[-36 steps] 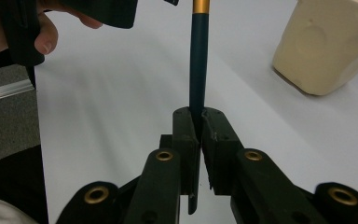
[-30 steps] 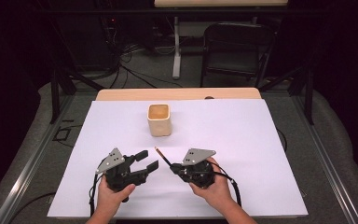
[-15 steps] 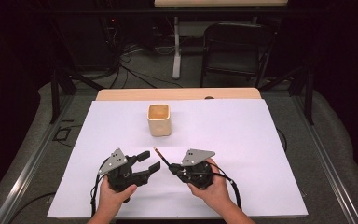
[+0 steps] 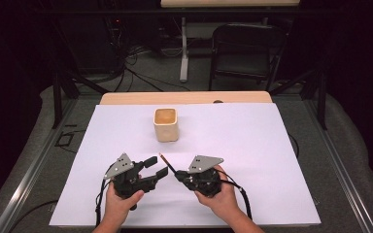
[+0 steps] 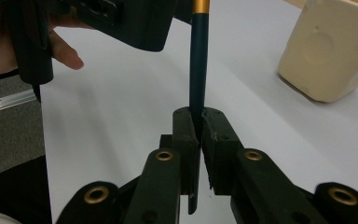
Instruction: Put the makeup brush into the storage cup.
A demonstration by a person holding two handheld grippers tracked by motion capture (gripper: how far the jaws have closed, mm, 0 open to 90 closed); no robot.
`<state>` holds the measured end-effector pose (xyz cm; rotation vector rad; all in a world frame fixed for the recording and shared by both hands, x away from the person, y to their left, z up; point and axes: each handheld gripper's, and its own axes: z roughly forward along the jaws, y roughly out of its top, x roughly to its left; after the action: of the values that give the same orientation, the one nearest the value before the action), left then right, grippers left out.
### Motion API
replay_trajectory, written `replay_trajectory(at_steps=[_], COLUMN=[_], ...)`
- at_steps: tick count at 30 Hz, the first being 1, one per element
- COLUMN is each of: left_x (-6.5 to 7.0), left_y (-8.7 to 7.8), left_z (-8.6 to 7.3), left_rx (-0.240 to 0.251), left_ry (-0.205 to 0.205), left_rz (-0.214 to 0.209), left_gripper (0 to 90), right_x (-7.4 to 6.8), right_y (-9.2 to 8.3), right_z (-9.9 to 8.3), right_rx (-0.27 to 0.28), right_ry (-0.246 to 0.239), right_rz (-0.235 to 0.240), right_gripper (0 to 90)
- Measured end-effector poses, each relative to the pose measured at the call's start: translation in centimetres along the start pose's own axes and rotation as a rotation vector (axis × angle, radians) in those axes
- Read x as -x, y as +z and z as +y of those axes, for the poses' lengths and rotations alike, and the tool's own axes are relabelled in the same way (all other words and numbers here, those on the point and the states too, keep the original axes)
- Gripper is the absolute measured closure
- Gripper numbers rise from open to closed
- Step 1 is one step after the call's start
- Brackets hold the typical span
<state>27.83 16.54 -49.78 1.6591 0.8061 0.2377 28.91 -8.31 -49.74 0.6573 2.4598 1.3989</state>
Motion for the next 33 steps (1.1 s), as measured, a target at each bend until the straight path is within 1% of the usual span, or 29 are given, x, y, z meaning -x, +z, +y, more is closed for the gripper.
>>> replay_trajectory(at_steps=[3,7,10,14,20,31,32,33], left_x=[0.10,0.24,0.26,0.29,0.25,0.14,0.11,0.02], left_y=[0.10,0.20,0.26,0.36,0.39,0.46,0.43,0.41], left_z=[0.02,0.06,0.11,0.12,0.06,-0.13,-0.11,-0.06], left_rx=[0.016,0.025,0.032,0.042,0.043,0.057,0.052,0.059], left_ry=[-0.003,-0.015,-0.024,-0.030,-0.031,-0.050,-0.052,-0.074], left_rz=[-0.001,-0.005,-0.015,-0.011,-0.018,-0.024,-0.027,-0.035], left_gripper=[41.7,45.7,48.0,49.8,53.0,58.1,58.7,59.4], right_x=[-0.01,-0.07,-0.03,0.04,-0.01,-0.35,-0.38,-0.41], right_y=[0.03,0.09,0.17,0.22,0.36,0.89,0.91,0.94], right_z=[0.00,-0.03,-0.15,-0.22,-0.34,-0.45,-0.45,-0.45], right_rx=[0.003,0.008,0.013,0.017,0.025,0.026,0.026,0.027], right_ry=[0.004,0.007,0.023,0.032,0.045,0.059,0.061,0.061], right_rz=[-0.001,-0.003,0.002,0.004,0.003,0.015,0.015,0.015], right_gripper=[83.7,83.7,83.7,83.7,83.7,83.7,83.7,83.7])
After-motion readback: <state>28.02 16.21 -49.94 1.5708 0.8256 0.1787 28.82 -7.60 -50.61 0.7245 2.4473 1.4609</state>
